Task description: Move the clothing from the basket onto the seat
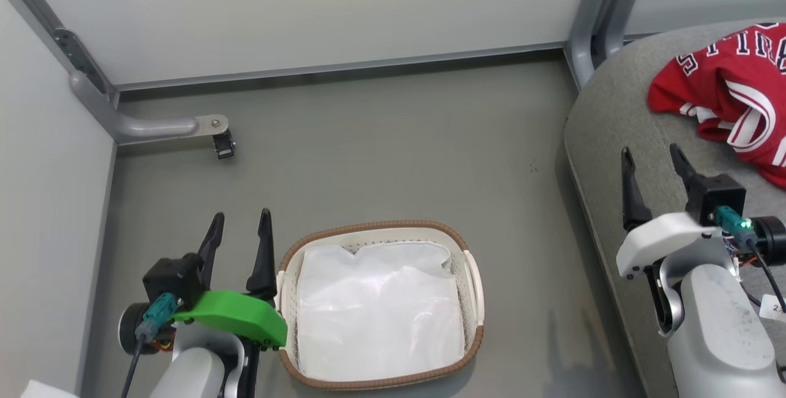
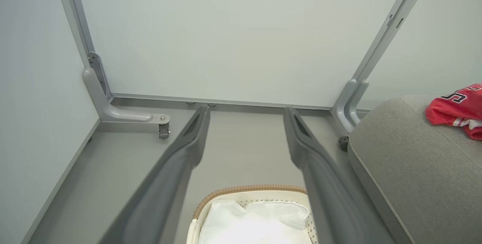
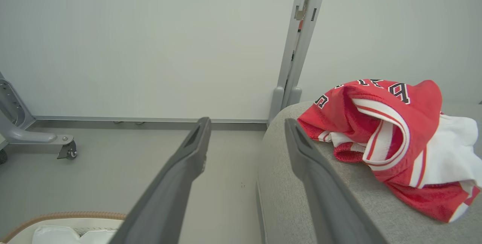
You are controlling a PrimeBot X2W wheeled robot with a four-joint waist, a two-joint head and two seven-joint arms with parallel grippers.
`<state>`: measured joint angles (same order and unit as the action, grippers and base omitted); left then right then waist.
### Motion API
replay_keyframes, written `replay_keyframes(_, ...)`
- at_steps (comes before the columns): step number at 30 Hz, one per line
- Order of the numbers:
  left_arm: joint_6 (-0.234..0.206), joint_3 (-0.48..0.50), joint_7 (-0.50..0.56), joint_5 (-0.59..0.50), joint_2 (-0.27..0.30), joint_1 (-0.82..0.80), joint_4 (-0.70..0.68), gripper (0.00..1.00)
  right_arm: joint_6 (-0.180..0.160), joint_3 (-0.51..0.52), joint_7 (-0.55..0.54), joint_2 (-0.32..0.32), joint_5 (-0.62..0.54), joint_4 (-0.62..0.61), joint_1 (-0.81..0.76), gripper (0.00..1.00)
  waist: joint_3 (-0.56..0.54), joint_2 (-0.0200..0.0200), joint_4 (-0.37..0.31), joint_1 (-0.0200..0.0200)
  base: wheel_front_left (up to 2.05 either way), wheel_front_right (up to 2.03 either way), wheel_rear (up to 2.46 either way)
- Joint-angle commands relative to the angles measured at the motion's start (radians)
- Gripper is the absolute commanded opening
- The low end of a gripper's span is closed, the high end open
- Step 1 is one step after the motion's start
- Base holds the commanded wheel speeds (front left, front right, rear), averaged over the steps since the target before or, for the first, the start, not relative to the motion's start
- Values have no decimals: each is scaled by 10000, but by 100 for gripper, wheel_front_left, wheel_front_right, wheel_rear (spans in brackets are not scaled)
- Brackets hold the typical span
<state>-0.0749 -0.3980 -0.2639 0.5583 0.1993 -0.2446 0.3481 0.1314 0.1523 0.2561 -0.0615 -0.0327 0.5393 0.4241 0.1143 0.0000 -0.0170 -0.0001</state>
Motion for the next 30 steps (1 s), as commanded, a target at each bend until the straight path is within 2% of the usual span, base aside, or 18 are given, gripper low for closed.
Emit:
replay_keyframes(1,19,126,-4,-109,-60,347,-84,100,-15,-47,74,23,142,-163,-400,100,-362,0,368,1,0,0,0)
replay_keyframes(13,-105,1064,-5,-650,-359,1892,-758,100,-15,-1171,103,88,1556,-2087,-2694,100,-813,0,660,1,0,0,0)
replay_keyframes(21,-7,1524,-5,-959,-427,2658,-1093,100,-13,-1285,103,89,1822,-2461,-3426,100,-998,0,636,1,0,0,0)
replay_keyframes(30,184,1572,-7,-1083,-547,2808,-966,100,-13,-1499,104,88,2056,-2372,-3562,100,-1109,0,608,1,0,0,0)
